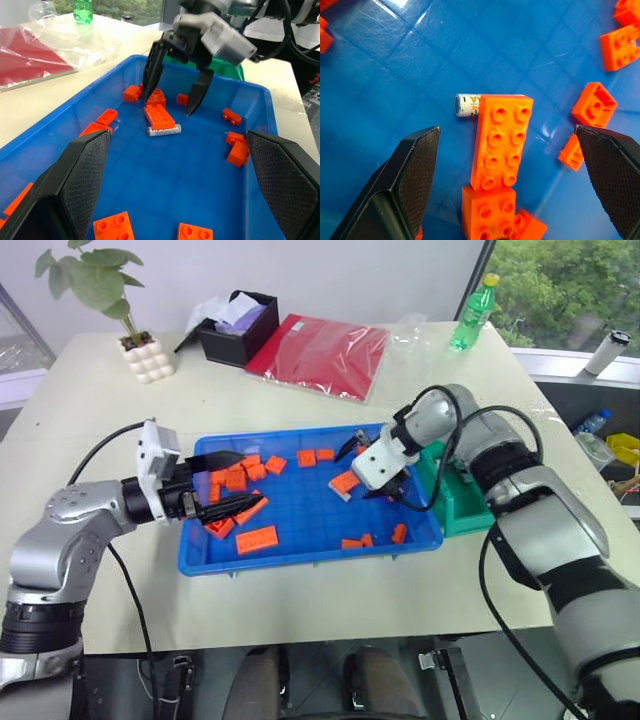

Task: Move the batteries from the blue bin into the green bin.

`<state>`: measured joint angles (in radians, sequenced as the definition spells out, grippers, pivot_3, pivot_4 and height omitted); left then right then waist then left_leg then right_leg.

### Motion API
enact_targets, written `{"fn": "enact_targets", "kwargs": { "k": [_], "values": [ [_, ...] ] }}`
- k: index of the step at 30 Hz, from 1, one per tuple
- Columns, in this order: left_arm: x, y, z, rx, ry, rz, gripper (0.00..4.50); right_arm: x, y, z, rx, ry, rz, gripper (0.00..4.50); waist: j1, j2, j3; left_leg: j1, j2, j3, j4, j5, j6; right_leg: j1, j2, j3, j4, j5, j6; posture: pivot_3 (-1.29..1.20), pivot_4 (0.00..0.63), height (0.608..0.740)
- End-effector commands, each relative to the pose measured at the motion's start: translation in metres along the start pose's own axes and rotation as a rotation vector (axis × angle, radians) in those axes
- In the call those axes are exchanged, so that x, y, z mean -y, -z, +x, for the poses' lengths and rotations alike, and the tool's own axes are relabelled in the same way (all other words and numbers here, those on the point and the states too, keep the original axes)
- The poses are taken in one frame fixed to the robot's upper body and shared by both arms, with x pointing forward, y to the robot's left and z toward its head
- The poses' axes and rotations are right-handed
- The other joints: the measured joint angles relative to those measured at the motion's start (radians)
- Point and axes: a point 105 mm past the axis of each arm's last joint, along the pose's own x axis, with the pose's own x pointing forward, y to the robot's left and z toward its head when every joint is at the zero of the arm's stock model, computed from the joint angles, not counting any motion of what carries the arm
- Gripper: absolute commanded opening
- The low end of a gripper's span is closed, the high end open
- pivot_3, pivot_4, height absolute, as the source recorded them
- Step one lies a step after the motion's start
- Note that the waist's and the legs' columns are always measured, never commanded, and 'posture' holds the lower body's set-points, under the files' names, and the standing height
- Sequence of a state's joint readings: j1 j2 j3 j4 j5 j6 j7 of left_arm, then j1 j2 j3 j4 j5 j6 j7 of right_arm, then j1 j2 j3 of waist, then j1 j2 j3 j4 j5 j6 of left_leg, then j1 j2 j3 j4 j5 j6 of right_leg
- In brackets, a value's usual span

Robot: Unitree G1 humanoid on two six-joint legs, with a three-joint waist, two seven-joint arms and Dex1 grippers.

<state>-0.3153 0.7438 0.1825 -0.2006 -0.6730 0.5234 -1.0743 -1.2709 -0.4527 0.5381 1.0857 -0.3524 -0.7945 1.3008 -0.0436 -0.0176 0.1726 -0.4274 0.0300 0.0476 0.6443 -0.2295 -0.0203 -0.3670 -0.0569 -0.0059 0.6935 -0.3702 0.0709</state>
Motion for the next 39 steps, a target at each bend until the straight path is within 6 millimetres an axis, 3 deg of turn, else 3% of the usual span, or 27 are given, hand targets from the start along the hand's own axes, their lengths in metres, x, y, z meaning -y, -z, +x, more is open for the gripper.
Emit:
{"fn": "enact_targets", "kwargs": {
  "k": [1,21,28,39],
  "values": [
    [0.002,-0.011,-0.004,0.035,-0.011,0.03,4.5,0.014,-0.002,-0.003,-0.03,0.024,-0.043,4.43,0.0,0.0,0.0,0.0,0.0,0.0,0.0,0.0,0.0,0.0,0.0,0.0,0.0,0.0,0.0,0.0,0.15,0.74],
    [0.001,-0.013,-0.004,0.051,-0.044,0.032,4.5,0.006,0.011,0.017,-0.151,-0.025,-0.096,4.43,-0.001,0.0,0.0,0.001,0.0,0.0,0.001,0.0,0.0,-0.001,0.0,0.0,0.004,0.0,0.0,0.0,0.15,0.74],
    [0.0,-0.014,-0.004,0.055,-0.052,0.037,4.5,0.004,0.013,0.018,-0.16,-0.023,-0.102,1.07,-0.001,0.0,0.0,0.001,0.0,0.0,0.001,0.0,0.0,-0.001,0.0,0.0,0.005,0.0,0.0,0.0,0.15,0.74],
    [-0.001,-0.014,-0.004,0.053,-0.052,0.038,4.5,0.02,0.006,0.005,-0.144,0.023,-0.134,1.07,-0.001,0.0,0.0,0.001,0.0,0.0,0.001,0.0,0.0,-0.001,0.0,0.0,0.005,0.0,0.0,0.0,0.15,0.74]
  ]
}}
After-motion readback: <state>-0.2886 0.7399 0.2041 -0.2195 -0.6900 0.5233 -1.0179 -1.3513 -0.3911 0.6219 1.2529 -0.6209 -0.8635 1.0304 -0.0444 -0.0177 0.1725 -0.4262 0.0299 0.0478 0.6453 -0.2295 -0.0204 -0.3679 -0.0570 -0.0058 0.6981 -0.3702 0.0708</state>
